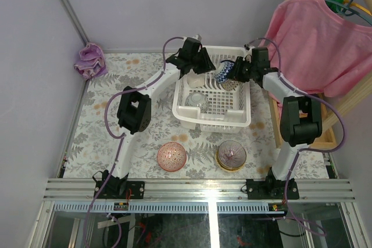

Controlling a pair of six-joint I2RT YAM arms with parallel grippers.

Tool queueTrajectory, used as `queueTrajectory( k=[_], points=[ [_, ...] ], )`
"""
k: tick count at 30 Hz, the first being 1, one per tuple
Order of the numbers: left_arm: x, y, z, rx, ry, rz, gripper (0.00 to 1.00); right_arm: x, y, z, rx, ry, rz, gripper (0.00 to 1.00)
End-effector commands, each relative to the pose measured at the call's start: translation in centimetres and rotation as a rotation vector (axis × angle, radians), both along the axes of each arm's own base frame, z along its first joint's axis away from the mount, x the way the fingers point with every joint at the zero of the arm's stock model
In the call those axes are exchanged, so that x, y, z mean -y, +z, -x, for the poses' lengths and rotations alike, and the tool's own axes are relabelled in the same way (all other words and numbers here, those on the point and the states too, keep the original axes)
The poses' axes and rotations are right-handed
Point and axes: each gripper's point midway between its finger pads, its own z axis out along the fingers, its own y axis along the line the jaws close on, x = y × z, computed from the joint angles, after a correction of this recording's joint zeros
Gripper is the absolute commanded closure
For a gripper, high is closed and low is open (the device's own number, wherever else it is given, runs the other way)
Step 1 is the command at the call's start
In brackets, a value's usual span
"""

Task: Load the bowls into the dish rack
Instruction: Turn the bowl upside down on the dish rack.

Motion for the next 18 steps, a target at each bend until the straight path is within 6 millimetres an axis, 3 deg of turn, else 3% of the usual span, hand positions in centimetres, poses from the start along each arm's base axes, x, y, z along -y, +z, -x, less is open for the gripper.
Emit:
queueTrajectory(
  k=[1, 5, 18],
  points=[
    [0.7, 4.1, -1.7, 0.089, 0.007, 0.063, 0.69, 2.1, -4.0, 4.2, -0.185, -0.022, 0.092, 0.70],
    [1.5, 5.3, -2.8, 0.125, 0.008, 0.108, 0.67, 2.0, -3.9, 4.5, -0.186, -0.014, 0.090, 0.70],
    [5.0, 1.5, -4.3, 0.114, -0.054, 0.244, 0.61, 1.5, -4.5, 6.6, -0.195, 0.035, 0.116, 0.71]
  ],
)
